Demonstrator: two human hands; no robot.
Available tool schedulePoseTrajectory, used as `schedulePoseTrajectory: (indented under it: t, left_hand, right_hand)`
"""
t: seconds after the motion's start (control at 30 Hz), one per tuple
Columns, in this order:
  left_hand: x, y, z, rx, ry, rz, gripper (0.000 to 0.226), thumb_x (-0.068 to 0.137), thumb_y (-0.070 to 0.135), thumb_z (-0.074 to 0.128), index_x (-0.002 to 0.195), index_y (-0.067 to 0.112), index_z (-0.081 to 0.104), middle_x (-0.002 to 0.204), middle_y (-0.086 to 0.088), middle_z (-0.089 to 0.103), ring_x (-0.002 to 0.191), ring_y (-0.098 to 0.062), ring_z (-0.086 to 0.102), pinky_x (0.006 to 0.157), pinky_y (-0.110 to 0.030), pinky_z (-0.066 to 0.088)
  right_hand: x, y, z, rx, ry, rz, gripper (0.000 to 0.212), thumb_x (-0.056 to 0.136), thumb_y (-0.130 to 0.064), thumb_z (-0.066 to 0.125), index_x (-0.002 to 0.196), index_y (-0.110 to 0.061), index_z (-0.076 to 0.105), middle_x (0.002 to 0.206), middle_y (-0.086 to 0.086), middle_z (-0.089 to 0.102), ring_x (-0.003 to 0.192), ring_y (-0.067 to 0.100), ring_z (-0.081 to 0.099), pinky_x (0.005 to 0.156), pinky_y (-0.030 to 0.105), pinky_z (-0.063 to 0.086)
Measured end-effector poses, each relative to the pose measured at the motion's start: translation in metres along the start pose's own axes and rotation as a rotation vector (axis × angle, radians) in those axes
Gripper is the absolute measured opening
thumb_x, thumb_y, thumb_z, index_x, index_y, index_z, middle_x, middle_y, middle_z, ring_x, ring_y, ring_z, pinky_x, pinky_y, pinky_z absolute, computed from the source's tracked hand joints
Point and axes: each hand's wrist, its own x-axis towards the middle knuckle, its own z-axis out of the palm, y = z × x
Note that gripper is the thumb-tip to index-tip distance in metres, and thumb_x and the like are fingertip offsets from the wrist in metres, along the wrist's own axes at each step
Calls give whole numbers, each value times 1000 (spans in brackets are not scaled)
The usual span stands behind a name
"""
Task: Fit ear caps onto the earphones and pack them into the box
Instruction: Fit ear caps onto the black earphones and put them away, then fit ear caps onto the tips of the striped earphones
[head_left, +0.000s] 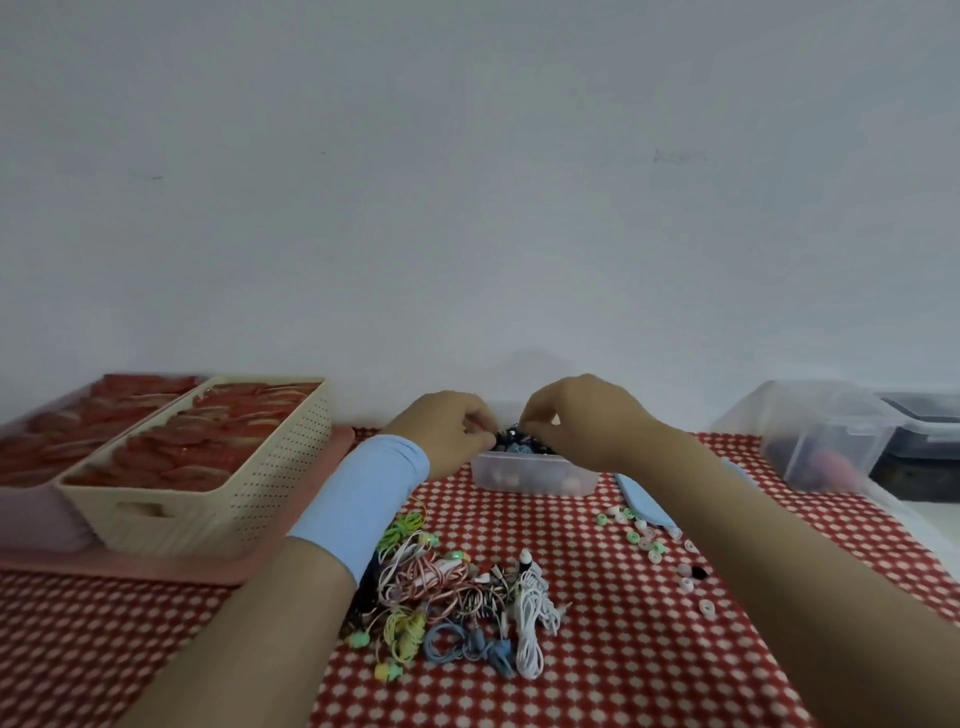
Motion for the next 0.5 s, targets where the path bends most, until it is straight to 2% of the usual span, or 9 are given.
schedulePoseTrajectory:
  t: [0.07, 0.17, 0.27, 0.4, 0.5]
  left_hand:
    - [-16, 2, -2, -4, -54, -6, 14, 91, 28, 63, 102, 30, 71, 104, 10, 69, 93, -5, 62, 83, -21, 44]
    - [-42, 10, 1, 32, -161, 9, 7, 90, 33, 65, 94, 31, 71, 97, 14, 67, 91, -4, 61, 86, -25, 47]
    - [-58, 16, 13, 26, -221, 29, 9, 90, 29, 67, 96, 28, 73, 99, 11, 70, 91, -6, 64, 88, -26, 49]
    - [-65, 19, 27, 29, -278, -15, 18, 91, 32, 65, 108, 28, 68, 109, 6, 69, 97, -11, 64, 91, -29, 50]
    - [-65, 24, 34, -15, -286, -43, 23, 96, 33, 56, 117, 29, 66, 117, 5, 67, 102, -11, 62, 96, -31, 47]
  right_hand:
    - [-17, -13, 0, 113, -147, -29, 22, 98, -35, 59, 108, -33, 78, 112, -11, 74, 99, 11, 66, 92, 35, 55]
    - [-41, -24, 12, 147, -356, -82, 27, 95, -23, 61, 114, -35, 76, 117, -14, 74, 104, 7, 67, 99, 33, 53]
    - [-56, -27, 27, 139, -463, -104, 35, 93, -20, 65, 125, -33, 71, 124, -9, 72, 107, 10, 65, 95, 28, 50]
    - [-64, -20, 41, 210, -399, -80, 27, 88, -28, 77, 115, -28, 75, 99, -13, 66, 93, 9, 60, 77, 20, 44]
    - [-69, -6, 39, 341, -304, -6, 21, 85, -30, 82, 103, -23, 74, 87, -14, 66, 82, 6, 62, 72, 18, 46]
